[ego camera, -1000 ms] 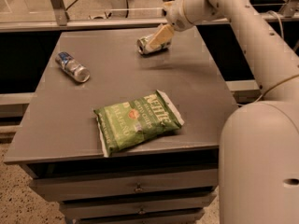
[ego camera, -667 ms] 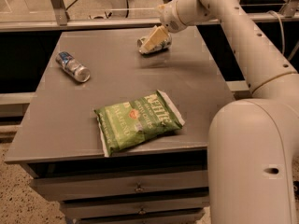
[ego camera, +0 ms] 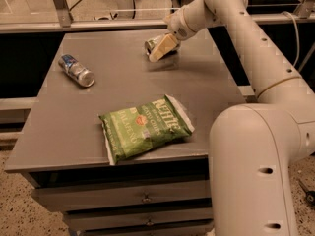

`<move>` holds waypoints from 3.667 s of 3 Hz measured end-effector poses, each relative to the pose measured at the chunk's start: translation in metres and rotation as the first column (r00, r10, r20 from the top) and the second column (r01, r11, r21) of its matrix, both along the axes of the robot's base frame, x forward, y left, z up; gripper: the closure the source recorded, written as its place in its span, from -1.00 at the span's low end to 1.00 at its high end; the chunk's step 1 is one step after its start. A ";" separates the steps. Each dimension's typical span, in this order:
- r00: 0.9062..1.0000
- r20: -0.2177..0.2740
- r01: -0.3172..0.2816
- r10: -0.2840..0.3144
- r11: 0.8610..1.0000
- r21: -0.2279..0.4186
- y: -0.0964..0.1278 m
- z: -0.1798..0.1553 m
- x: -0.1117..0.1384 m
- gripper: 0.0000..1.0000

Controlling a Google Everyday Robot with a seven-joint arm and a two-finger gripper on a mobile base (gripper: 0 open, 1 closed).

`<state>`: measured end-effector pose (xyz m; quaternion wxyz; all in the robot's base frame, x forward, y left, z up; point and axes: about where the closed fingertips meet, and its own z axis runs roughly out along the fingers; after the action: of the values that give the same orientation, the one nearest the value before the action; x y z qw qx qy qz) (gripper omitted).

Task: Pick 7up can

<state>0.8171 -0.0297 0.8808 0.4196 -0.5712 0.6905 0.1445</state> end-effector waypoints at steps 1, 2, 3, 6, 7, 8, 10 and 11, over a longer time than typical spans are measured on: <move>1.000 -0.022 -0.003 0.003 1.000 -0.015 -0.002 -0.008 -0.001 -0.70; 0.999 -0.035 -0.006 0.006 1.000 -0.019 -0.003 -0.013 -0.001 -0.24; 0.999 -0.044 -0.008 0.008 1.000 -0.018 -0.004 -0.016 -0.003 0.23; 0.999 -0.017 -0.039 0.038 0.997 -0.069 -0.008 0.004 -0.014 1.00; 0.996 0.019 -0.082 0.086 0.985 -0.151 -0.013 0.033 -0.032 1.00; 0.992 0.036 -0.109 0.119 0.972 -0.206 -0.018 0.055 -0.048 1.00; 0.980 -0.115 -0.174 0.165 0.982 -0.074 0.003 0.014 -0.077 1.00; 0.969 -0.159 -0.196 0.191 0.980 -0.017 0.014 0.003 -0.088 1.00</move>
Offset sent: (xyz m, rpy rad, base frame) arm -0.0014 -0.0112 -0.0103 -0.0217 0.0422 0.0004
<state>0.7288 -0.0159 0.8833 0.3385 -0.6296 0.6645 0.2178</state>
